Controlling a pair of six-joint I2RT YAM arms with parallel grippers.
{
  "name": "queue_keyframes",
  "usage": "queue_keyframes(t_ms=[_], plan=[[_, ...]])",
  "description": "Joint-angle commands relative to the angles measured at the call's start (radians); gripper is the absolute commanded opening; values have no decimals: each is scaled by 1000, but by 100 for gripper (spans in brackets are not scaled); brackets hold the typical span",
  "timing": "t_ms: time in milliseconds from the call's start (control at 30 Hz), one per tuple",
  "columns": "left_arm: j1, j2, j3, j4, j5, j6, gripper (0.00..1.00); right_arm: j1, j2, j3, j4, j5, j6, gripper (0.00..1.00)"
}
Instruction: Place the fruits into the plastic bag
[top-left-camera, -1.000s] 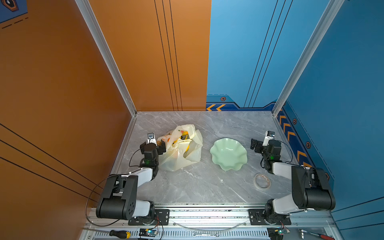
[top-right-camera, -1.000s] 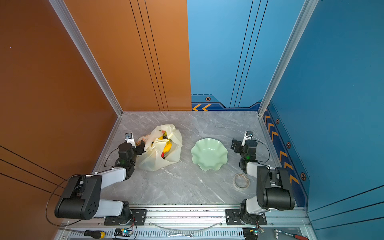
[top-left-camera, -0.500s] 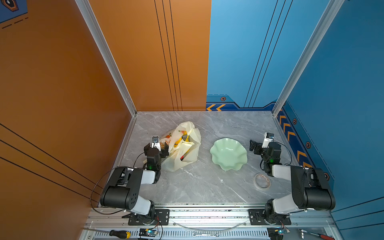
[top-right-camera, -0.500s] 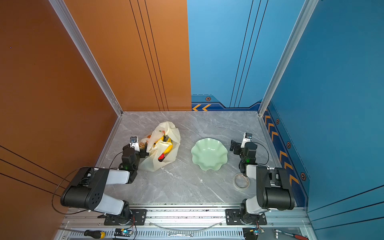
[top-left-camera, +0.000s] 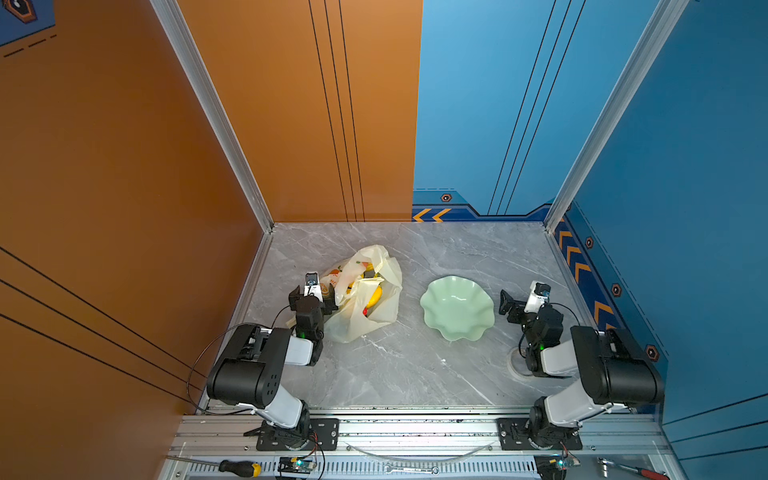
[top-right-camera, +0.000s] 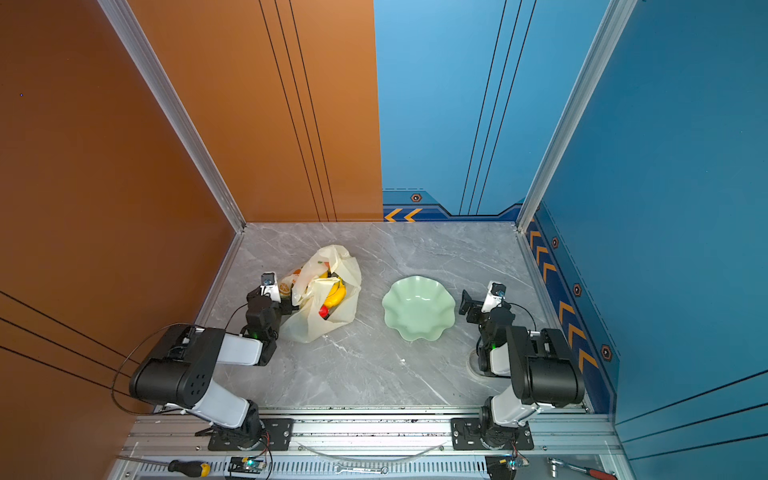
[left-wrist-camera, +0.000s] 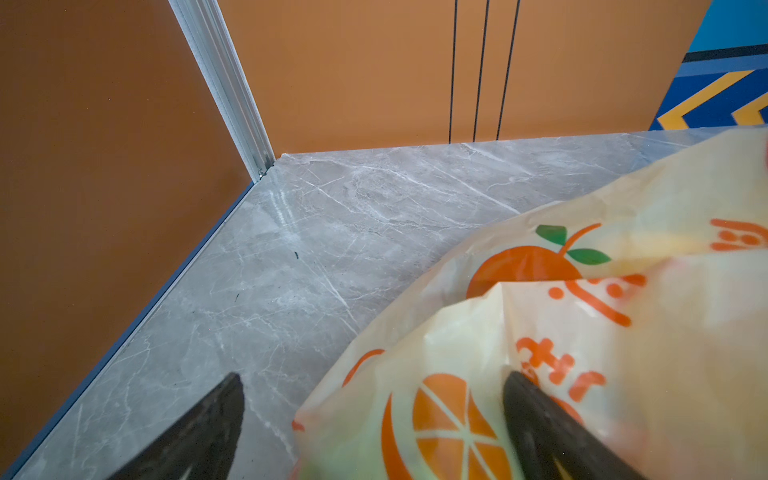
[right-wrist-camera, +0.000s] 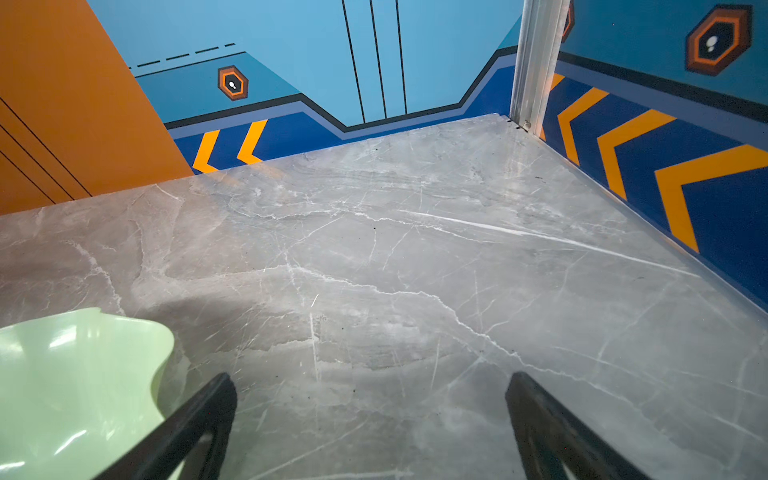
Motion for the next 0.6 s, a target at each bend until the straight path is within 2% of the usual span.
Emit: queue_keyframes(t_ms=[0, 200, 433, 567], plan=[[11, 9, 20, -58, -48, -13, 98, -6, 10, -16, 125, -1, -7, 100], [18, 8, 25, -71, -43, -21, 98, -9, -4, 15, 55, 12, 7, 100], [23, 7, 27, -78, -39, -25, 98, 59, -48, 166, -287, 112, -45, 100], [23, 7, 27, -77, -39, -25, 98, 94, -48, 187, -332, 180, -68, 100]])
